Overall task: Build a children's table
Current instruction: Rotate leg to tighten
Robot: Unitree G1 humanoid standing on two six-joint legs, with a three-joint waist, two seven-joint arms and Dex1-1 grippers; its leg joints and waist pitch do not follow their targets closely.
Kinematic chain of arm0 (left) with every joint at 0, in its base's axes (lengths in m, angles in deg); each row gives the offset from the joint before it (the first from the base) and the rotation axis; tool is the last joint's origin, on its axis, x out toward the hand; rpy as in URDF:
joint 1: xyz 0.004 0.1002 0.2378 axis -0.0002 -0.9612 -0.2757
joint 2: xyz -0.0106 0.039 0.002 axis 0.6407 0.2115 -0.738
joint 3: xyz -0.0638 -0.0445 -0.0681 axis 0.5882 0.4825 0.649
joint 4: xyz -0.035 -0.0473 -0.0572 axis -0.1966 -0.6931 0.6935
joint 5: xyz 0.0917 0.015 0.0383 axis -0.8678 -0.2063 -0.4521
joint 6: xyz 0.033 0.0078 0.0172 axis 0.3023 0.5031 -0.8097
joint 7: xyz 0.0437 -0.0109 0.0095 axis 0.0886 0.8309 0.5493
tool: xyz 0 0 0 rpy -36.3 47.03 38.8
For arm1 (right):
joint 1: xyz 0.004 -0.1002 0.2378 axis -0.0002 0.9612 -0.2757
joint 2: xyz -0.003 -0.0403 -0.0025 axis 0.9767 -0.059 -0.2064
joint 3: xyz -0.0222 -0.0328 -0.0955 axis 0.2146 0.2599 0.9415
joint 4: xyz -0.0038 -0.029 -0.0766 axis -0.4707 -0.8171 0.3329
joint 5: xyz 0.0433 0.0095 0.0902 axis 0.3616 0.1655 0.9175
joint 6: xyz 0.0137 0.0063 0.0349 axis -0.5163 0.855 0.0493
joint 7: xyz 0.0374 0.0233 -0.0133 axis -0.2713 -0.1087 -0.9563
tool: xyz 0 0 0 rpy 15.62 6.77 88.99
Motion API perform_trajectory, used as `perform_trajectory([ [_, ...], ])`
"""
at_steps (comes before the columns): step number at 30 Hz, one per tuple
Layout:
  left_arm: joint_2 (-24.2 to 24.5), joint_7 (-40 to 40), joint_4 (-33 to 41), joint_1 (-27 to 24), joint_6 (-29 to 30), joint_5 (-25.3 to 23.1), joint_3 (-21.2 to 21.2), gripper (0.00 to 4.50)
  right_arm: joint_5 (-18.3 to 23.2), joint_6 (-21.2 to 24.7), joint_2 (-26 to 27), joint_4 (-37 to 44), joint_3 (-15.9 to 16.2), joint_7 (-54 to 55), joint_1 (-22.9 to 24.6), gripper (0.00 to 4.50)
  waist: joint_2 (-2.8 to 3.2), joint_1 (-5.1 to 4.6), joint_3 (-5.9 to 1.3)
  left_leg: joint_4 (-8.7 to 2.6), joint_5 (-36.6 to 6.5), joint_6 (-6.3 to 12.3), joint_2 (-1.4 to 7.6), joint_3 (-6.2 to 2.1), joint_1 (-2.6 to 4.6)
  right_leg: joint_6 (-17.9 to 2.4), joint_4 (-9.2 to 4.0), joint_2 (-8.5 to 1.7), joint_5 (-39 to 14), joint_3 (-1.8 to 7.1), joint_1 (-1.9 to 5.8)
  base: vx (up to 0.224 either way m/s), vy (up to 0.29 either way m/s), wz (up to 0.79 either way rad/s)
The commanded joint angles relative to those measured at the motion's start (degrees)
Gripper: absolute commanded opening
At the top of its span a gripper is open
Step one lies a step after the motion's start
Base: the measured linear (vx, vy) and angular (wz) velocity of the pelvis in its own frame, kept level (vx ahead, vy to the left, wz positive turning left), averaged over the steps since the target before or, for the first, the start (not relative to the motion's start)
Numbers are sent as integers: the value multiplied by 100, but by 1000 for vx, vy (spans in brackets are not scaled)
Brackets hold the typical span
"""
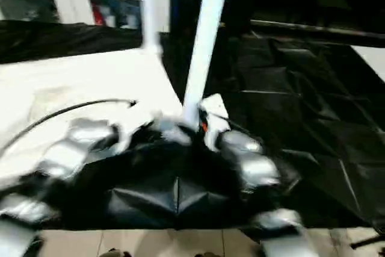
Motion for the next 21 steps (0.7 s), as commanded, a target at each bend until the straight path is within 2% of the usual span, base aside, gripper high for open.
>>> perform_trajectory([
  [1, -332, 375, -275, -40, 101, 52, -61, 0, -100, 69, 163, -308, -26, 490, 13, 275, 23, 9, -320, -410, -1581, -159, 192, -134, 86, -879, -519, -415, -2012, 295, 181, 0, 0, 0],
  [4, -467, 394, -419, 43, 104, 9, -121, 0, -108, -46, 338, -340, 66, 391, -51, 275, 24, 19, -334, -398, -1427, -38, 190, -123, 70, -909, -485, -399, -1577, 297, 206, 0, 0, 0],
  [7, -482, 254, -426, 64, 101, 30, -151, 0, -82, -228, 371, -264, 177, 95, -76, 275, 11, 20, -325, -400, -1452, 27, 186, -119, 57, -911, -497, -404, -1630, 293, 218, 0, 0, 0],
  [9, -425, 176, -392, 48, 78, 33, -147, 0, -11, -281, 338, -189, 160, -67, -77, 345, 24, 20, -329, -406, -1478, 33, 197, -127, 62, -905, -498, -405, -1674, 292, 217, 0, 0, 0],
  [10, -389, 127, -382, 39, 52, 35, -147, 0, 22, -297, 309, -149, 152, -157, -77, 345, 22, 17, -330, -406, -1462, 38, 197, -126, 58, -912, -493, -402, -1635, 292, 218, 0, 0, 0],
  [11, -300, 58, -376, 22, -17, 36, -131, 0, 49, -269, 190, -57, 160, -354, -90, 347, 23, 25, -338, -399, -1422, 66, 197, -122, 58, -942, -483, -402, -1515, 294, 226, 0, 0, 0],
  [12, -241, -26, -340, -4, -41, 67, -112, 0, 19, -258, 61, 1, 219, -538, -96, 366, -12, 27, -342, -392, -1356, 110, 193, -114, 47, -965, -476, -401, -1424, 290, 243, 0, 0, 0],
  [13, -157, -145, -294, -42, -167, 95, -104, 0, -12, -170, -163, 136, 374, -944, -65, 366, -6, 35, -344, -389, -1313, 130, 196, -117, 45, -984, -462, -405, -1376, 289, 247, 0, 0, 0],
  [14, -137, -176, -285, -50, -202, 100, -102, 0, -23, -150, -219, 166, 416, -1051, -58, 387, -7, 44, -348, -375, -1207, 190, 192, -109, 33, -1004, -449, -395, -1228, 287, 261, 0, 0, 0],
  [16, 13, -550, -195, -130, -395, 206, -85, 0, -192, -281, -739, 447, 819, -1933, 66, 392, -9, 60, -345, -363, -1141, 274, 194, -96, 35, -1034, -445, -401, -1147, 292, 255, 0, 0, 0],
  [17, 13, -550, -195, -130, -395, 206, -85, 0, -192, -281, -739, 447, 819, -1933, 66, 392, -16, 70, -340, -366, -1119, 279, 189, -103, 24, -1024, -448, -399, -1177, 284, 271, 0, 0, 0],
  [19, 223, -1144, 82, -283, -483, 401, -114, 0, -40, -260, -1162, 729, 880, -2690, 182, 392, -23, 100, -340, -356, -1072, 343, 201, -96, 28, -1043, -441, -404, -1167, 289, 278, 0, 0, 0],
  [21, 347, -1446, 253, -365, -530, 471, -173, 0, 25, -243, -1309, 802, 862, -2918, 192, 392, -21, 105, -334, -365, -1080, 359, 213, -100, 29, -1068, -435, -406, -1198, 287, 264, 0, 0, 0],
])
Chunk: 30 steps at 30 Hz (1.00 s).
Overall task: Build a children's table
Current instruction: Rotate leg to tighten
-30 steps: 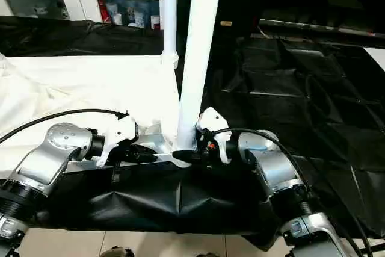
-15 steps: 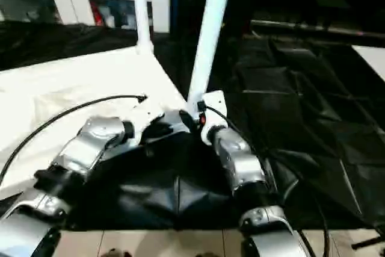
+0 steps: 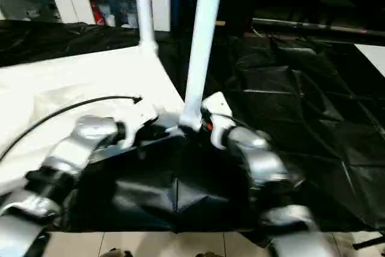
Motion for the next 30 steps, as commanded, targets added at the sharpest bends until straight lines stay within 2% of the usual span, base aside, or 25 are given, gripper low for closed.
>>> perform_trajectory([
  [1, -11, -551, 174, -225, -119, 299, -226, 0, 119, -51, -23, 212, 122, -426, -32, 392, -31, 27, -332, -327, -1112, 350, 215, -97, 52, -1086, -439, -408, -1224, 299, 259, 0, 0, 0],
  [7, 236, -1199, 701, -466, -16, 657, -275, 0, 218, 9, -163, 178, 119, -718, -102, 392, -20, 67, -332, -338, -1181, 273, 227, -89, 77, -1182, -422, -402, -1274, 302, 238, 0, 0, 0],
  [8, 264, -1257, 770, -506, 14, 670, -259, 0, 254, 57, -180, 191, 122, -800, -96, 392, -42, 63, -334, -338, -1166, 259, 225, -88, 67, -1175, -419, -404, -1255, 302, 248, 0, 0, 0],
  [9, 273, -1262, 786, -523, 17, 663, -251, 0, 272, 77, -177, 200, 118, -824, -87, 376, -28, 68, -335, -338, -1151, 253, 225, -93, 67, -1169, -418, -408, -1256, 302, 251, 0, 0, 0],
  [11, 298, -1259, 775, -546, 5, 620, -248, 0, 248, 63, -157, 170, 129, -874, -73, 376, -35, 67, -335, -334, -1140, 246, 219, -89, 66, -1150, -422, -407, -1271, 304, 250, 0, 0, 0],
  [13, 313, -1255, 778, -562, 1, 603, -248, 0, 207, 46, -149, 168, 154, -931, -50, 349, -35, 68, -341, -331, -1098, 251, 217, -91, 62, -1140, -416, -407, -1239, 303, 256, 0, 0, 0],
  [17, 327, -1240, 808, -562, 30, 621, -254, 0, 209, 52, -169, 194, 207, -1010, -22, 329, -31, 67, -347, -325, -1023, 275, 215, -88, 63, -1173, -399, -401, -1109, 300, 259, 0, 0, 0],
  [19, 326, -1233, 809, -557, 33, 620, -257, 0, 206, 50, -184, 201, 228, -1022, -12, 298, -45, 63, -346, -323, -1056, 270, 212, -86, 63, -1166, -406, -399, -1168, 299, 260, 0, 0, 0],
  [24, 303, -1104, 736, -541, 10, 533, -251, 0, 150, 3, -137, 123, 194, -909, 10, 274, -36, 70, -356, -316, -1001, 269, 212, -85, 67, -1170, -398, -400, -1117, 302, 260, 0, 0, 0],
  [27, 215, -752, 567, -480, 73, 395, -201, 0, 145, 6, 54, -88, 12, -402, 8, 271, -36, 60, -342, -324, -1045, 244, 207, -86, 63, -1150, -415, -402, -1234, 301, 248, 0, 0, 0],
  [28, 82, -403, 365, -388, 145, 307, -124, 0, 192, 72, 298, -335, -236, 210, -22, 270, -39, 56, -345, -324, -1079, 222, 206, -87, 68, -1133, -421, -404, -1308, 300, 249, 0, 0, 0],
  [29, 69, -371, 347, -379, 149, 299, -118, 0, 193, 76, 317, -352, -252, 257, -24, 270, -35, 36, -331, -338, -1188, 160, 207, -94, 68, -1094, -448, -414, -1528, 303, 235, 0, 0, 0],
  [30, -124, 107, 87, -235, 211, 180, -40, 0, 191, 127, 571, -540, -447, 912, -41, 269, -16, 33, -329, -349, -1255, 74, 201, -108, 75, -1017, -466, -419, -1729, 299, 233, 0, 0, 0],
])
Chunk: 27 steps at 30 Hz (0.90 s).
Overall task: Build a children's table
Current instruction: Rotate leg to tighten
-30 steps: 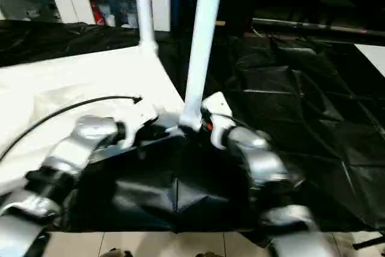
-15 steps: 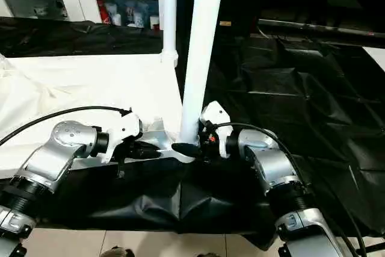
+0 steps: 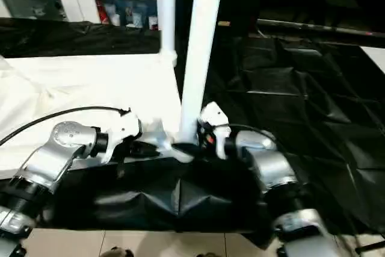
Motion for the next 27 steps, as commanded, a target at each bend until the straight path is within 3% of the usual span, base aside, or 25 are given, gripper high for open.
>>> perform_trajectory([
  [1, -417, 577, -334, 44, 115, -6, -36, 0, -72, 199, 260, -382, -307, 1140, -55, 269, -4, -9, -330, -381, -1335, -1, 211, -125, 87, -974, -479, -423, -1823, 292, 224, 0, 0, 0],
  [5, -906, 1340, -729, 303, 295, -144, 0, 0, -103, 395, 767, -530, -535, 2293, -96, 268, 5, -53, -308, -400, -1562, -111, 192, -132, 97, -881, -516, -418, -2074, 299, 208, 0, 0, 0],
  [8, -1185, 1551, -920, 437, 360, -170, -18, 0, -205, 349, 1014, -563, -462, 2550, -136, 268, -6, -46, -320, -391, -1591, -54, 187, -128, 102, -788, -546, -418, -2094, 307, 207, 0, 0, 0],
  [12, -1277, 1535, -1012, 525, 337, -195, -33, 0, -256, 212, 1138, -575, -394, 2492, -215, 268, -2, -21, -327, -388, -1438, 39, 180, -120, 82, -815, -523, -412, -1818, 307, 224, 0, 0, 0],
  [13, -1242, 1509, -1023, 541, 308, -219, -36, 0, -222, 155, 1130, -568, -410, 2437, -252, 303, 27, -14, -317, -397, -1465, 36, 185, -126, 86, -822, -524, -413, -1820, 306, 217, 0, 0, 0],
  [14, -1195, 1443, -1003, 532, 279, -220, -44, 0, -172, 175, 1106, -546, -435, 2375, -272, 324, 12, -21, -314, -397, -1536, 39, 184, -121, 89, -824, -535, -405, -1866, 304, 215, 0, 0, 0],
  [16, -1138, 1378, -991, 521, 247, -220, -42, 0, -97, 231, 1076, -503, -471, 2281, -292, 338, 4, -13, -309, -407, -1584, 39, 189, -126, 93, -819, -541, -405, -1922, 304, 211, 0, 0, 0],
  [22, -690, 721, -698, 277, -61, -90, -58, 0, -188, 273, 257, 39, -21, 811, -193, 386, -9, 12, -322, -389, -1383, 143, 190, -119, 70, -873, -506, -406, -1607, 301, 255, 0, 0, 0],
  [27, -343, -56, -333, 47, -233, 145, -119, 0, -20, 185, -371, 490, 221, -456, 1, 386, -31, 39, -331, -360, -1091, 364, 198, -95, 53, -989, -457, -407, -1202, 306, 277, 0, 0, 0],
])
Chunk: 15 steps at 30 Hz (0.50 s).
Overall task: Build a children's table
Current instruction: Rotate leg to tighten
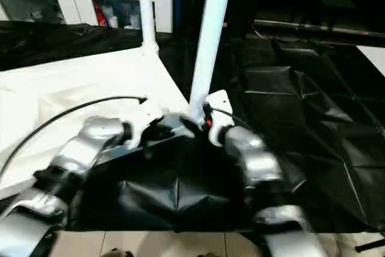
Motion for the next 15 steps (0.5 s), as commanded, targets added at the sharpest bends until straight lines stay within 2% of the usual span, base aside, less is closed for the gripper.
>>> perform_trajectory([
  [1, 108, -788, 243, -286, -211, 382, -182, 0, 185, 15, -191, 303, 175, -671, 33, 386, -47, 15, -345, -294, -996, 379, 206, -101, 18, -1087, -424, -410, -1065, 302, 276, 0, 0, 0],
  [5, 348, -1379, 713, -473, 43, 713, -196, 0, 187, 83, -357, 355, 299, -980, 20, 386, -33, 13, -346, -288, -908, 396, 225, -81, 42, -1257, -384, -387, -838, 299, 249, 0, 0, 0],
  [7, 371, -1412, 768, -491, 97, 743, -193, 0, 187, 99, -366, 357, 318, -1013, 18, 386, -20, 12, -339, -291, -907, 394, 231, -79, 40, -1306, -379, -386, -797, 297, 243, 0, 0, 0],
  [10, 407, -1403, 787, -512, 48, 712, -175, 0, 134, 81, -347, 301, 366, -1068, 28, 349, -31, 12, -333, -295, -1009, 323, 220, -88, 28, -1254, -400, -399, -986, 296, 254, 0, 0, 0],
  [14, 446, -1425, 802, -546, 20, 681, -168, 0, 123, 99, -357, 331, 433, -1162, 59, 333, -30, 9, -338, -294, -1034, 277, 217, -94, 30, -1181, -404, -400, -1079, 301, 254, 0, 0, 0],
  [15, 454, -1426, 818, -550, 37, 684, -169, 0, 125, 119, -365, 354, 448, -1193, 71, 306, -35, 10, -339, -292, -1001, 286, 214, -93, 27, -1182, -401, -397, -1031, 301, 257, 0, 0, 0],
])
